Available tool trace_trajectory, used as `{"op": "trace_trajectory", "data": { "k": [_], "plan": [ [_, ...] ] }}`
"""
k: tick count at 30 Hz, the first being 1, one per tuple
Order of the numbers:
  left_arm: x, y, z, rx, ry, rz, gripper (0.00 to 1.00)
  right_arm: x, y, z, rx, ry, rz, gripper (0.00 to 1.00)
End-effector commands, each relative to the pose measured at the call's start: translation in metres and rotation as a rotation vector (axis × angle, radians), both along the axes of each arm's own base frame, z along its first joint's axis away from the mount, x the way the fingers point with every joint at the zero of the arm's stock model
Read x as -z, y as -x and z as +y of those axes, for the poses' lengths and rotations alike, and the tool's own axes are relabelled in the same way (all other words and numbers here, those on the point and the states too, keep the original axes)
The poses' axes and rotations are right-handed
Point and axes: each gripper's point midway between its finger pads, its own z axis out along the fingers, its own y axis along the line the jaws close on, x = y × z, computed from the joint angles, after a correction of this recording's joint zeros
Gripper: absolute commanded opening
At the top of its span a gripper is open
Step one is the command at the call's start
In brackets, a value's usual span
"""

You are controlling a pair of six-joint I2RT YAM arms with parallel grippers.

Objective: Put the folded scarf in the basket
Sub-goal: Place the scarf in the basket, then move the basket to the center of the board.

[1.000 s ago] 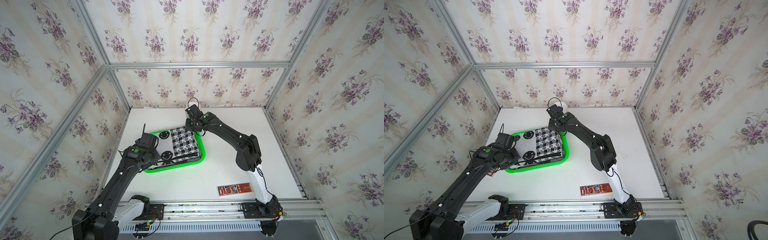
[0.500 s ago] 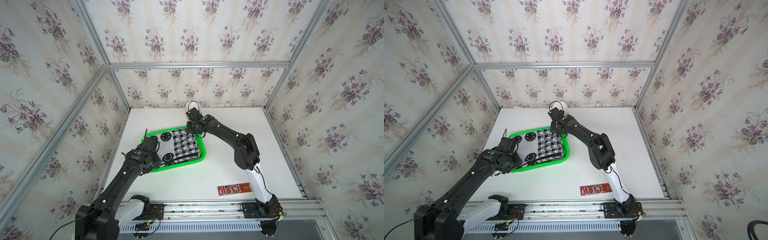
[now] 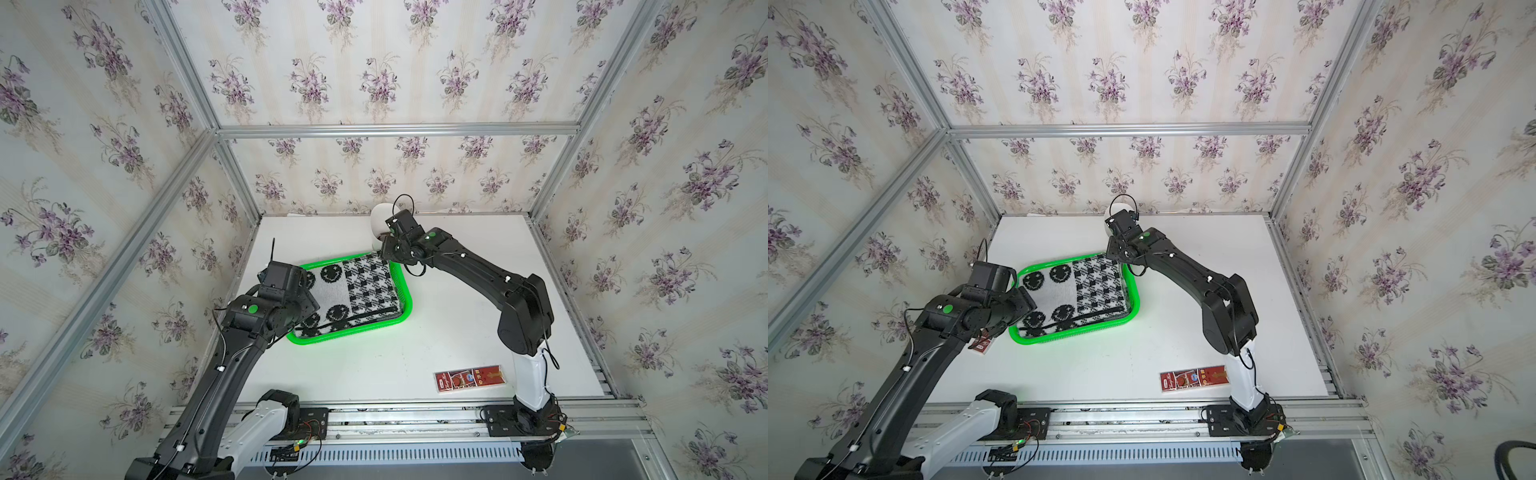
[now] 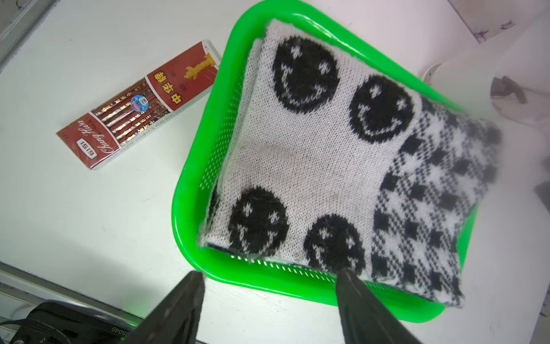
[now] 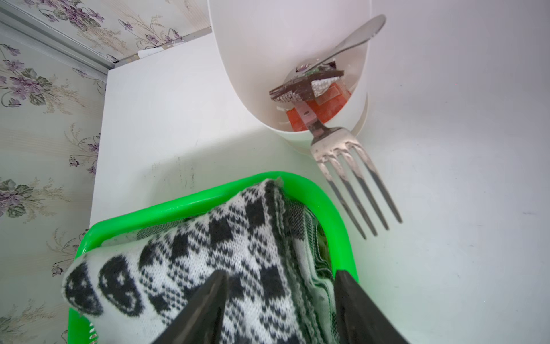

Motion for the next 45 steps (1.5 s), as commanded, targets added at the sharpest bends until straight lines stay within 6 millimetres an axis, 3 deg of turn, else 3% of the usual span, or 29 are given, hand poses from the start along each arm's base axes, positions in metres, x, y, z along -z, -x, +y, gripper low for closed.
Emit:
{"op": "trace_trajectory", "data": {
  "k": [1,5,6,8,9,10,14,16,18,19,21,24,28,30,33,36,39,45],
  "plan": [
    [-0.010,-0.004,0.003,-0.005,-0.020,-0.020,0.74,-0.007,0.005,-0.003,0.001,-0.017,-0.017,0.56],
    [-0.029,-0.021,0.008,-0.011,-0.045,-0.094,0.74,-0.023,0.016,-0.021,0.018,-0.037,-0.081,0.52],
    [-0.034,-0.024,0.010,-0.011,-0.049,-0.102,0.75,-0.030,0.016,-0.030,0.035,-0.034,-0.121,0.54],
    [-0.044,-0.031,0.016,-0.014,-0.067,-0.119,0.79,-0.043,0.014,-0.055,0.080,-0.005,-0.188,0.69],
    [-0.050,-0.034,0.021,-0.016,-0.081,-0.129,0.88,-0.052,0.011,-0.072,0.110,0.010,-0.220,0.92],
    [-0.056,-0.038,0.025,-0.009,-0.102,-0.144,1.00,-0.061,0.007,-0.092,0.149,0.023,-0.253,1.00],
    [-0.081,-0.049,0.037,0.045,-0.231,-0.224,0.99,-0.093,0.000,-0.177,0.323,0.096,-0.400,1.00],
    [-0.085,-0.053,0.049,0.017,-0.307,-0.242,0.99,-0.110,0.011,-0.215,0.426,0.196,-0.520,1.00],
    [-0.082,-0.050,0.071,-0.099,-0.391,-0.203,0.99,-0.115,0.022,-0.271,0.621,0.284,-0.581,1.00],
    [-0.078,-0.047,0.084,-0.173,-0.441,-0.181,0.99,-0.113,0.028,-0.288,0.678,0.314,-0.601,1.00],
    [-0.070,-0.055,0.093,-0.169,-0.531,-0.185,0.99,-0.101,0.027,-0.310,0.689,0.334,-0.614,1.00],
    [-0.051,-0.053,0.119,-0.289,-0.629,-0.204,0.99,-0.067,0.022,-0.337,0.646,0.292,-0.581,1.00],
    [0.003,-0.048,0.154,-0.415,-0.522,-0.110,0.99,-0.029,0.029,-0.364,0.674,0.299,-0.576,1.00],
    [0.034,-0.047,0.166,-0.472,-0.366,-0.067,0.99,-0.020,0.029,-0.365,0.666,0.281,-0.556,1.00],
    [0.068,-0.066,0.168,-0.450,-0.097,-0.088,0.99,-0.019,0.024,-0.358,0.629,0.262,-0.540,1.00],
    [0.094,-0.078,0.160,-0.356,-0.017,0.041,0.99,-0.020,0.020,-0.356,0.626,0.256,-0.536,1.00],
    [0.131,-0.086,0.139,-0.259,0.082,0.095,0.99,-0.022,0.018,-0.357,0.641,0.255,-0.541,1.00],
    [0.133,-0.101,0.106,-0.108,0.075,0.052,0.99,-0.016,0.012,-0.360,0.655,0.277,-0.520,1.00]
  ]
}}
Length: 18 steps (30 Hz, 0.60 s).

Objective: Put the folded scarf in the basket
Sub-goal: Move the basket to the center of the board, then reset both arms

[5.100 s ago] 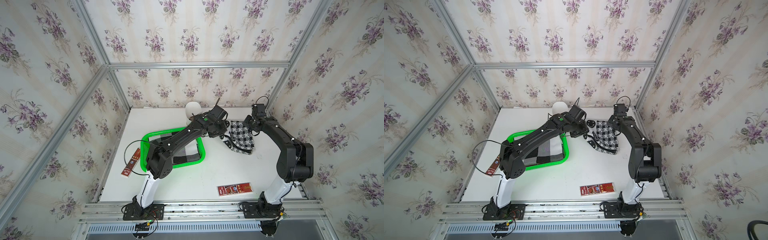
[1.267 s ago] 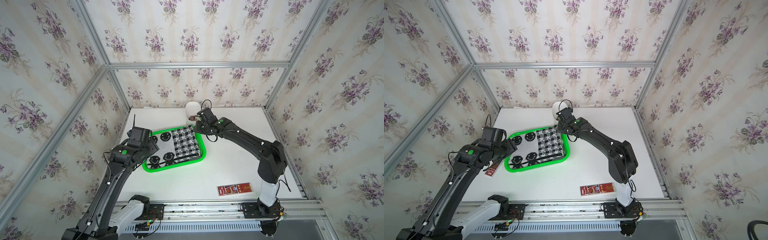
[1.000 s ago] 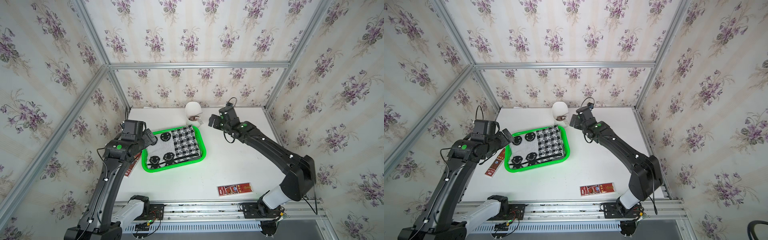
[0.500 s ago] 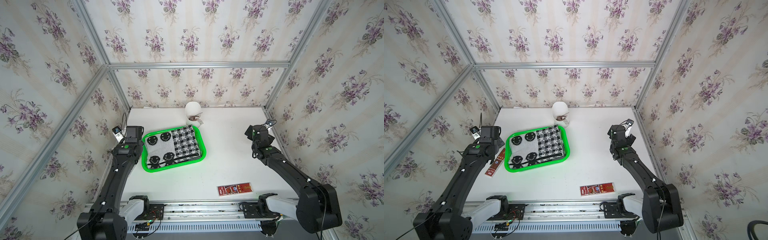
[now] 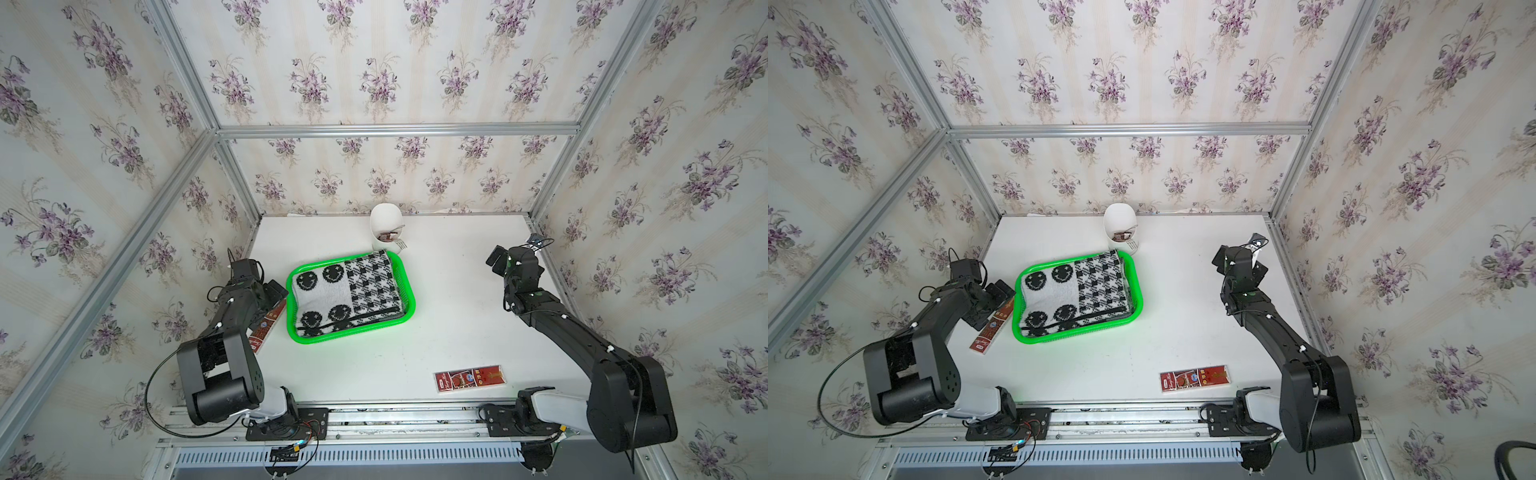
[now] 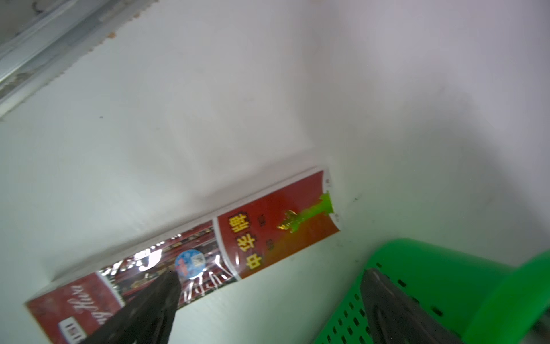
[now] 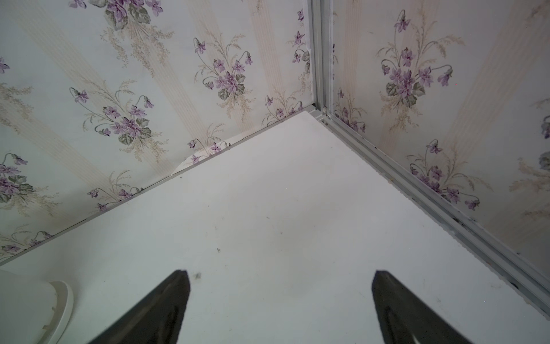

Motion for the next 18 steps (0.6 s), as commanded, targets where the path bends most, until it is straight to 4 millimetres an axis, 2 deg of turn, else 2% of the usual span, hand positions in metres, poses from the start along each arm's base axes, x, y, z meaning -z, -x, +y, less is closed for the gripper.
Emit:
{"op": "trace_trajectory", "data": {
  "k": [1,7,9,11,13,16,18],
  "plan": [
    [-0.005,-0.021,-0.027,0.146,0.050,-0.066,0.99,-0.002,-0.004,-0.002,0.017,0.003,-0.011,1.00],
    [-0.009,-0.045,-0.064,0.283,0.034,-0.090,0.99,0.004,-0.003,-0.005,0.034,0.005,-0.004,1.00],
    [-0.010,-0.048,-0.070,0.303,0.032,-0.095,0.99,0.008,-0.002,-0.005,0.034,0.010,0.005,1.00],
    [-0.014,-0.047,-0.062,0.309,-0.022,-0.084,0.99,0.011,-0.001,-0.005,0.028,0.021,0.009,1.00],
    [-0.026,-0.042,-0.046,0.306,-0.124,-0.090,0.99,0.008,-0.003,-0.002,-0.020,0.072,-0.009,1.00],
    [-0.054,-0.045,-0.031,0.360,-0.295,-0.221,0.99,0.015,-0.006,0.001,-0.073,0.123,-0.026,1.00],
    [-0.063,-0.046,-0.024,0.372,-0.394,-0.283,0.99,0.023,-0.009,0.001,-0.098,0.116,-0.032,1.00]
  ]
}}
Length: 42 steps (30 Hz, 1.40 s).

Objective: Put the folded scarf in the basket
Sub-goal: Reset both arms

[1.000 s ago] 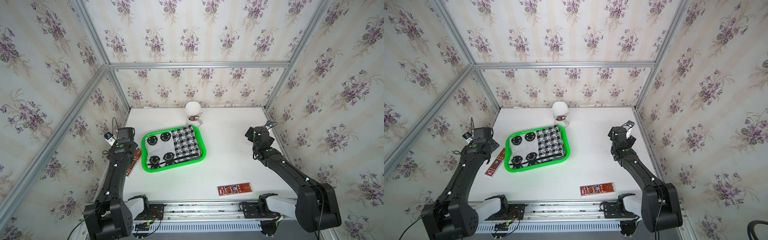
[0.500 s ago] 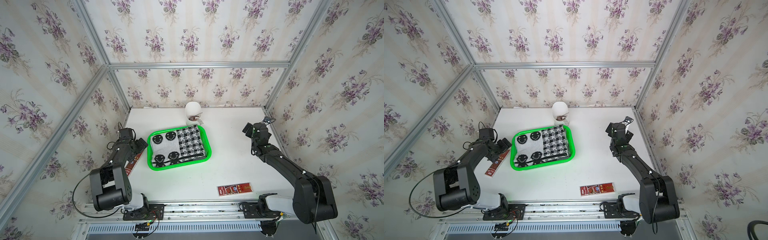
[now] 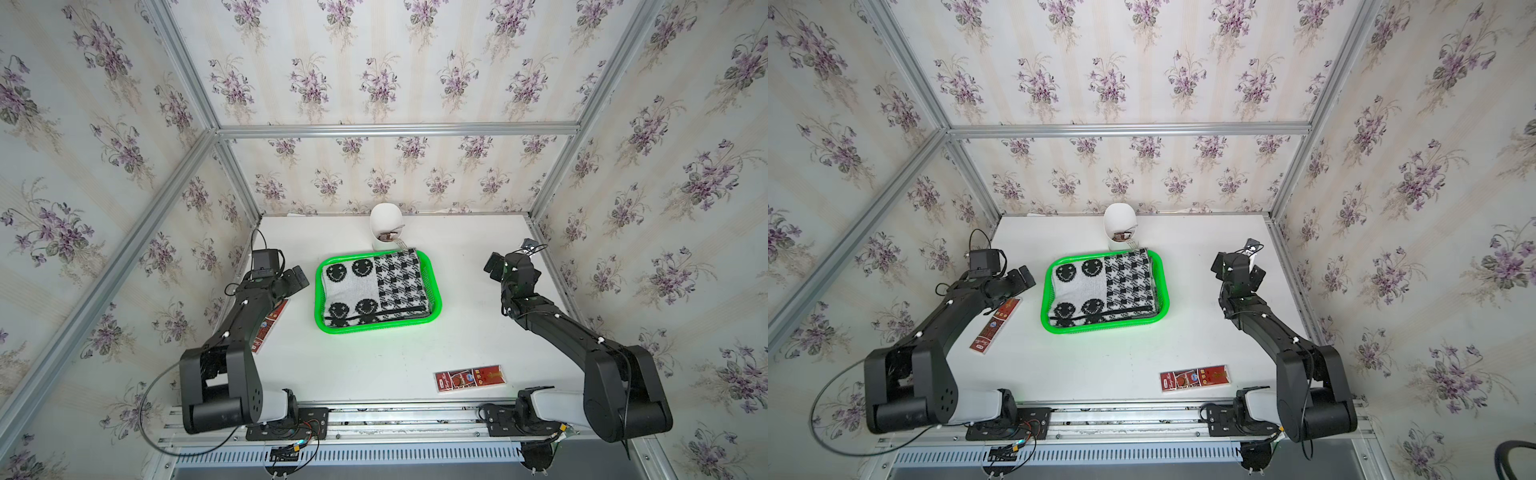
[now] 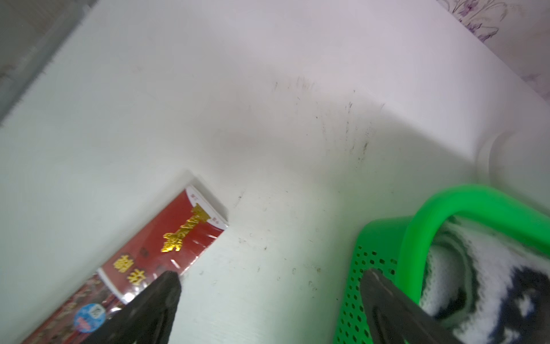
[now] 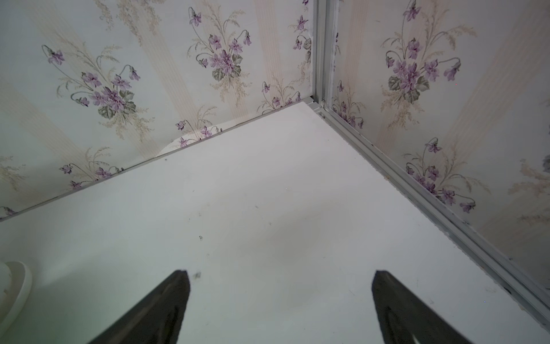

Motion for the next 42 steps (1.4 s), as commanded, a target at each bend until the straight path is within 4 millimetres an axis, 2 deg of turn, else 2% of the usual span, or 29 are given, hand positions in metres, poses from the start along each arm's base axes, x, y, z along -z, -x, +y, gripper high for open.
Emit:
{"op": "trace_trajectory", "data": {
  "k": [1,3,8,12,14,17,20,22,29,33,35,36,37,38,40,42],
  "plan": [
    [-0.020,-0.011,0.019,0.042,-0.201,-0.129,0.99,-0.005,-0.011,0.003,-0.059,0.027,-0.065,1.00],
    [-0.020,-0.020,0.018,0.074,-0.223,-0.173,0.99,0.000,-0.012,0.001,-0.058,0.039,-0.081,1.00],
    [-0.004,-0.044,0.005,0.164,-0.194,-0.213,0.99,0.000,-0.014,0.005,-0.098,0.073,-0.139,1.00],
    [0.000,-0.045,0.001,0.207,-0.275,-0.302,0.99,-0.011,-0.008,0.005,-0.129,0.110,-0.212,1.00],
    [0.016,-0.043,0.004,0.185,-0.280,-0.302,0.99,-0.014,-0.003,0.001,-0.130,0.132,-0.236,1.00],
    [0.014,-0.046,-0.008,0.221,-0.337,-0.308,0.99,-0.016,0.008,-0.006,-0.129,0.152,-0.263,1.00],
    [0.016,-0.050,-0.032,0.305,-0.442,-0.319,0.99,-0.018,0.017,-0.002,-0.162,0.140,-0.292,1.00],
    [0.017,-0.050,-0.042,0.336,-0.480,-0.327,0.99,-0.016,0.023,-0.002,-0.166,0.128,-0.295,1.00],
    [0.017,-0.050,-0.042,0.333,-0.474,-0.335,0.99,0.008,0.039,0.001,-0.189,0.111,-0.267,1.00],
    [0.017,-0.050,-0.041,0.332,-0.474,-0.336,0.99,0.015,0.038,0.001,-0.209,0.133,-0.310,1.00],
    [0.016,-0.050,-0.042,0.333,-0.475,-0.336,0.99,0.025,0.035,0.006,-0.245,0.129,-0.303,1.00],
    [0.016,-0.050,-0.042,0.333,-0.475,-0.336,0.99,0.022,0.036,0.008,-0.254,0.142,-0.340,1.00],
    [0.017,-0.050,-0.041,0.333,-0.474,-0.336,0.99,0.023,0.035,0.008,-0.257,0.139,-0.330,1.00],
    [0.017,-0.050,-0.041,0.333,-0.475,-0.335,0.99,0.032,0.030,0.012,-0.283,0.124,-0.266,1.00],
    [0.017,-0.050,-0.041,0.333,-0.474,-0.336,0.99,0.027,0.030,0.017,-0.324,0.136,-0.307,1.00],
    [0.017,-0.050,-0.042,0.334,-0.474,-0.334,0.99,0.028,0.034,0.011,-0.285,0.125,-0.297,1.00]
  ]
}}
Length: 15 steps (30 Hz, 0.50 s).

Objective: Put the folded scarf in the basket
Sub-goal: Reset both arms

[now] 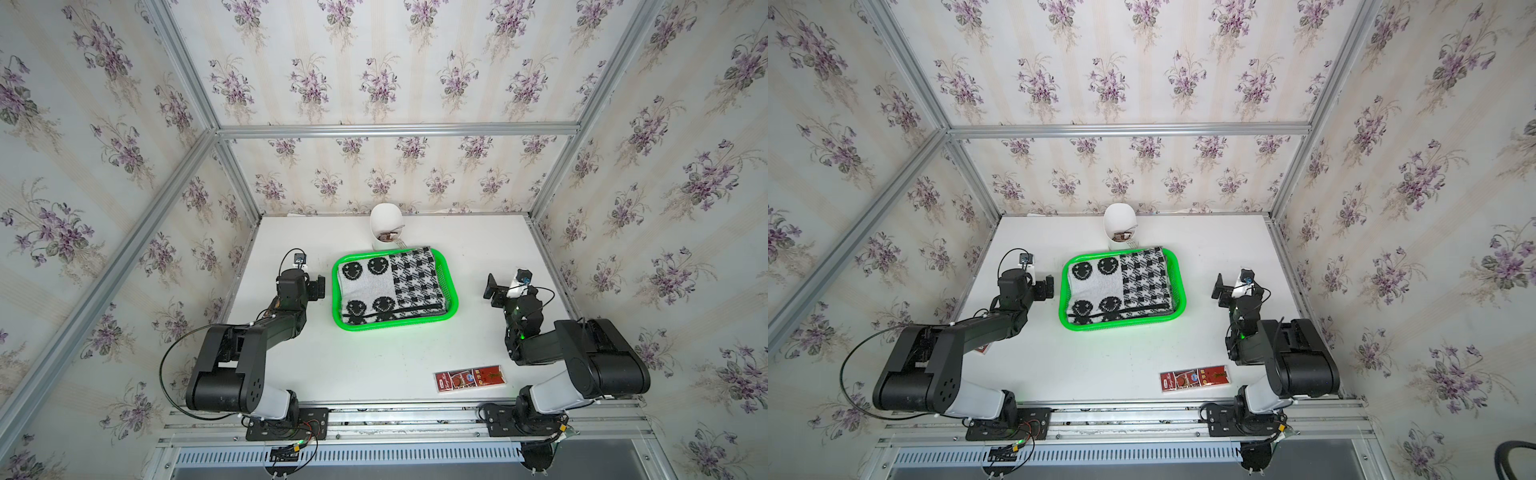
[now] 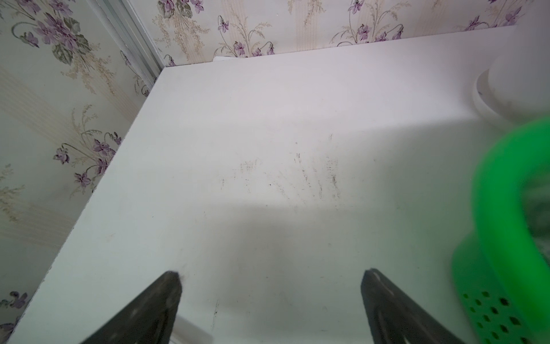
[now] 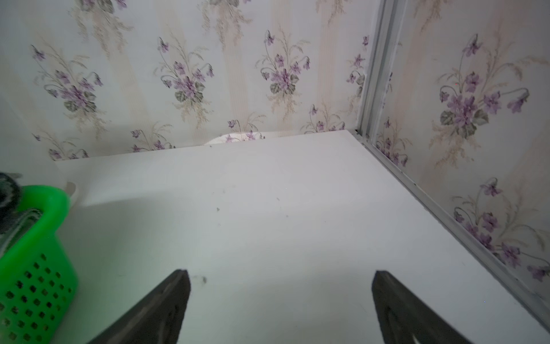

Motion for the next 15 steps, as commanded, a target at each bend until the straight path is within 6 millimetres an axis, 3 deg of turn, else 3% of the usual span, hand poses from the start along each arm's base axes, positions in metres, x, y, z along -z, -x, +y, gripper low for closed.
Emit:
{"op": "trace_trajectory", "data": {
  "k": [1,5,15],
  "plan": [
    [-0.007,-0.003,0.001,-0.002,-0.009,-0.030,0.99,-0.016,0.002,-0.003,0.012,-0.001,-0.076,1.00],
    [-0.007,-0.003,0.001,-0.002,-0.008,-0.030,0.99,-0.012,-0.001,-0.019,0.113,-0.027,-0.056,1.00],
    [-0.007,-0.004,0.001,-0.001,-0.009,-0.030,0.99,-0.012,-0.001,-0.018,0.111,-0.025,-0.050,1.00]
  ]
}}
